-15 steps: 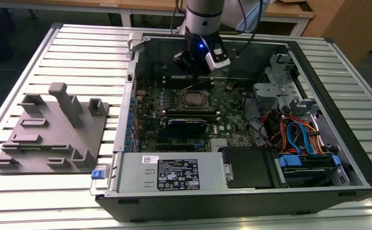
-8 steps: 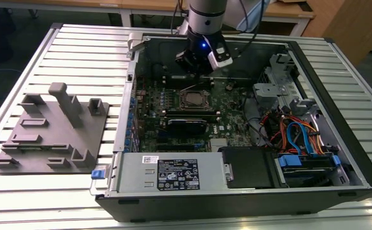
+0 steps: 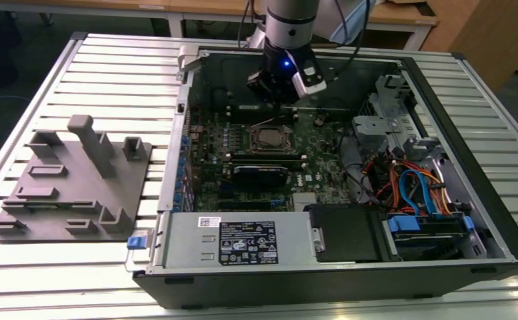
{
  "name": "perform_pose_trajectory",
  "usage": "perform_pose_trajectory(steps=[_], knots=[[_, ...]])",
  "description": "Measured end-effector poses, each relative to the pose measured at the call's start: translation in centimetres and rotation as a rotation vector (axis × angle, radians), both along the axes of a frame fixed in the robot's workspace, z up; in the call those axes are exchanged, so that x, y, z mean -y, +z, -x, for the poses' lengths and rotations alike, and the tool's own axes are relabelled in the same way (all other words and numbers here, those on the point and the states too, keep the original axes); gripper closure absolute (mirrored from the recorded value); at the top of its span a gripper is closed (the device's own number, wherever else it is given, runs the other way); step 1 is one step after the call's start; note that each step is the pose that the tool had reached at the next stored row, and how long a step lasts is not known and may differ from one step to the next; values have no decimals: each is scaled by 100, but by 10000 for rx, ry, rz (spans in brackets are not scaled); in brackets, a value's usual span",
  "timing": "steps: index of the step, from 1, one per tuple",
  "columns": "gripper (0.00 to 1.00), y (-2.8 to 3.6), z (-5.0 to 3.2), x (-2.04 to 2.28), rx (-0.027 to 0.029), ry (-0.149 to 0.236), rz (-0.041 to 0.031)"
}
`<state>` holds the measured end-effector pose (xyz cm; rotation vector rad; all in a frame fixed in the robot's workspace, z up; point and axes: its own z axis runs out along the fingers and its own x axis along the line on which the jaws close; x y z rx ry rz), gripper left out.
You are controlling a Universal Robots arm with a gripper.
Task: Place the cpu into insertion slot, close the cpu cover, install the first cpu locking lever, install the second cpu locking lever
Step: 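Install the first cpu locking lever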
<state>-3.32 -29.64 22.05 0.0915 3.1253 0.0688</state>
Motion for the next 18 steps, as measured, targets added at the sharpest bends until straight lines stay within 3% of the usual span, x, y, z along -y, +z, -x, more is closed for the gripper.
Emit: perform_pose_trajectory(steps=[13, 18], knots=[[89, -61, -45, 0, 0, -1, 0], [89, -92, -54, 0, -2, -24, -35]])
